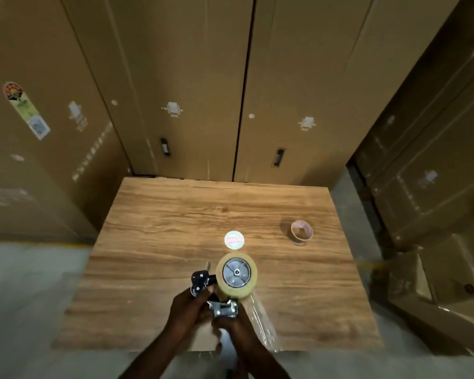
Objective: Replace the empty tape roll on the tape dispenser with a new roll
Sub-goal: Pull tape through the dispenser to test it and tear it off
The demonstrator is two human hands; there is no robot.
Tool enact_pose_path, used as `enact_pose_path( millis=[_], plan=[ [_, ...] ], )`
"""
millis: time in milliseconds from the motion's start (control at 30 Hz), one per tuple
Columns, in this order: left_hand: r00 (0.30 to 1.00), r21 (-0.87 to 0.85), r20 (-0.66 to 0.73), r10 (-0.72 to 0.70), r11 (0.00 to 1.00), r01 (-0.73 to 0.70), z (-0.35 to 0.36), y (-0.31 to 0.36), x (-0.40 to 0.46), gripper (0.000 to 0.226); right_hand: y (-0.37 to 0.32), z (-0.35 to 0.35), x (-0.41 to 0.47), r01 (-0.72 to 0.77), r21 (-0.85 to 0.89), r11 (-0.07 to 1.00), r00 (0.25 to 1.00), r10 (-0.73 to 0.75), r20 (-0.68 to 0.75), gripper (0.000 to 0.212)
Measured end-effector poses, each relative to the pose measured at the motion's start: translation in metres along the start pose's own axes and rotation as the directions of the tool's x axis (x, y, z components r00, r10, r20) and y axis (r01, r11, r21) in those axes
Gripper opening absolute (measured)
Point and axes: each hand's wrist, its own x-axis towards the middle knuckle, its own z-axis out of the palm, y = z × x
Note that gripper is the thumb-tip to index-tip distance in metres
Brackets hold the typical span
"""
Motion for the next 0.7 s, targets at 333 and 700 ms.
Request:
enact_pose_path(
  millis=[333,700],
  plan=[
    [0.989,0.194,-0.052,0.137,0.973,-0.124,-0.017,0.022,0.105,0.021,-0.030,0.013,0.098,-0.019,-0.222,0.975,1.000,0.013,-0.029,0.061],
    [0.978,0.405,-0.103,0.182,0.905,-0.126,-0.026,0.000,0.141,0.030,-0.045,0.015,0.098,-0.193,-0.296,0.935,0.981,0.176,-0.084,0.032]
  ],
)
